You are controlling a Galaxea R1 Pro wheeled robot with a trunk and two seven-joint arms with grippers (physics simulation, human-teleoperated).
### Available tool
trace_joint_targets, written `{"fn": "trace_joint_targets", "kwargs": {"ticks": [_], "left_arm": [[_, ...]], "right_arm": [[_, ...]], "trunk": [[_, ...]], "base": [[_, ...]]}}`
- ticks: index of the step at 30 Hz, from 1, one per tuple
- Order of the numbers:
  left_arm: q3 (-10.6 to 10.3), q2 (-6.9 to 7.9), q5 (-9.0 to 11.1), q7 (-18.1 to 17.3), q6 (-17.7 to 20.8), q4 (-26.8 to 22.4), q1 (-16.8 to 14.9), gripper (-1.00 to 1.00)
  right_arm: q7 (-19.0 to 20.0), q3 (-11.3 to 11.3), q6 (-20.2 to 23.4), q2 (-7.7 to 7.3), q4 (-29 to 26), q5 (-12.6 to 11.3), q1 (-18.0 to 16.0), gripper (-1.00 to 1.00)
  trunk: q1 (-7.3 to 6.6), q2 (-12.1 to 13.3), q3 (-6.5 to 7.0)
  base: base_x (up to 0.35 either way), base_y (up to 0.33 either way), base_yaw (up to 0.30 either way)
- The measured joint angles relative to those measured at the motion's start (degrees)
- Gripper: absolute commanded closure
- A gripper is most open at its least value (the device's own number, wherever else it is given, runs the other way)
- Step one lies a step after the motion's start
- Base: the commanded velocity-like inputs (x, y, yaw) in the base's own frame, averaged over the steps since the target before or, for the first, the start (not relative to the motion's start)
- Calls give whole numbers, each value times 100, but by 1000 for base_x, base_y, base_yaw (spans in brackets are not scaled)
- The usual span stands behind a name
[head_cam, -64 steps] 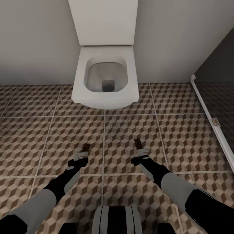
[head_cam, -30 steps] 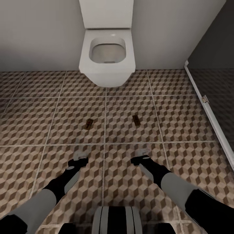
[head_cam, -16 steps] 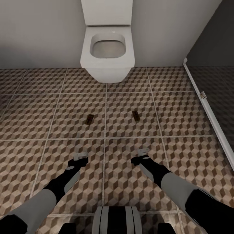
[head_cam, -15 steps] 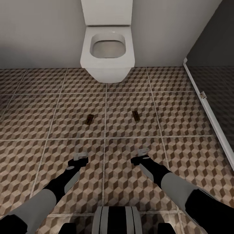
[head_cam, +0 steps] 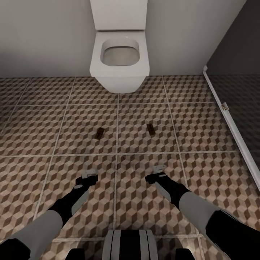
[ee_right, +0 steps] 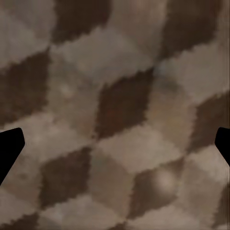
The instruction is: Take the four mousetraps from the cabinet in the bathroom and place them on the bathroom floor. Make sure all four end up on the same floor surface, and ensure that at least two of them are either under or directly next to the same bathroom sink.
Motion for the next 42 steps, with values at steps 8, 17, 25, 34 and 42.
{"fn": "trace_joint_targets", "kwargs": {"ticks": [8,17,25,34,42], "left_arm": [[0,0,3,6,9,0,0,-100],[0,0,3,3,14,7,0,-100],[0,0,3,5,11,9,0,-100],[0,-6,3,6,14,9,0,-100],[0,-15,3,6,14,10,0,-100]], "right_arm": [[7,1,-10,0,0,-5,0,-100],[6,0,-17,-6,0,-9,0,-100],[9,0,-19,-8,0,-9,0,-100],[9,0,-25,-9,0,-9,0,-100],[9,0,-26,-9,0,-9,1,-100]], "trunk": [[-21,11,177],[-44,23,377],[-64,33,556],[-88,45,811],[-108,56,1059]], "base": [[0,0,0],[0,0,0],[0,0,0],[0,0,0],[0,0,0]]}}
